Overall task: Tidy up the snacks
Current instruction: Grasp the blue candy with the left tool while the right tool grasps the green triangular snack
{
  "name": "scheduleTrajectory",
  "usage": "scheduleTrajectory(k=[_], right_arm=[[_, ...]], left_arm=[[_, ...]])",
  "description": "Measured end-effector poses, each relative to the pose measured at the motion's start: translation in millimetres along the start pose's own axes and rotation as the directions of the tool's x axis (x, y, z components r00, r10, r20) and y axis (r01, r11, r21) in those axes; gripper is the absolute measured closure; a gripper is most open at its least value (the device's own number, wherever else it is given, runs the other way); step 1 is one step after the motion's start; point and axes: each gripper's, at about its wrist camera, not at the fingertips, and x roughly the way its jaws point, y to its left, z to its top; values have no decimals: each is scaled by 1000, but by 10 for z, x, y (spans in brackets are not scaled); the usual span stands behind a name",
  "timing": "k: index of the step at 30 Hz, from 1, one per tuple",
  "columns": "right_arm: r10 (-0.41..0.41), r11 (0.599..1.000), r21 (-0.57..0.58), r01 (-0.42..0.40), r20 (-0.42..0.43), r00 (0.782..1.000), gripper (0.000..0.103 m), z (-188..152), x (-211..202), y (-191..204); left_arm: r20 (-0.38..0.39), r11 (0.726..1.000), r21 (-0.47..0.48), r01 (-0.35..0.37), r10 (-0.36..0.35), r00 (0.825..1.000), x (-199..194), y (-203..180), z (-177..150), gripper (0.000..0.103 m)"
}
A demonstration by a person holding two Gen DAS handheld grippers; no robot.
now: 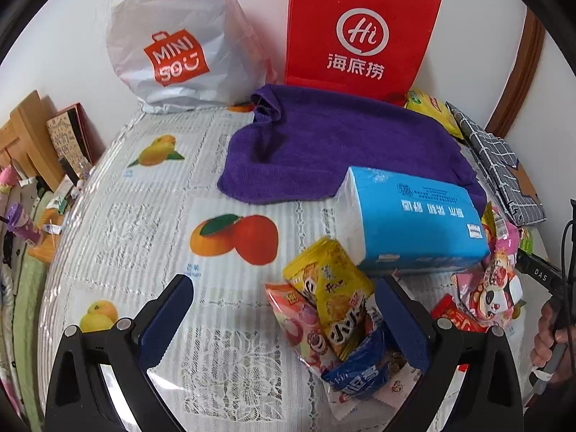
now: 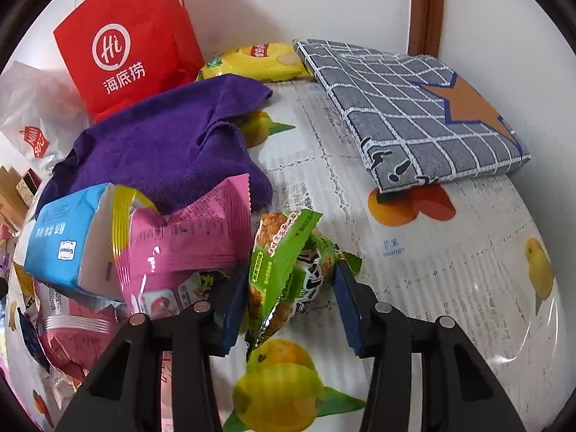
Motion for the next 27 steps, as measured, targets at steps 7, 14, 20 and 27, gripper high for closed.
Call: scheduleTrajectory(k=[7, 14, 20, 27], right_arm=[[-13, 1000, -6, 13, 36, 999, 58, -69, -168, -7], [-5, 1000, -1, 5, 53, 999, 58, -206, -343, -46], [6, 1000, -14, -5, 57, 998, 58, -313, -429, -53], [8, 1000, -19, -7, 53, 999, 58, -408, -452, -66]], left_arm=[[-39, 998, 31, 61, -60, 997, 35, -149, -121, 1], [-87, 995, 22, 97, -95, 992, 94, -318, -294, 2], [-106, 994, 35, 99, -95, 990, 132, -402, -405, 2], [-118, 993, 104, 62, -50, 992, 156, -526, -476, 27]])
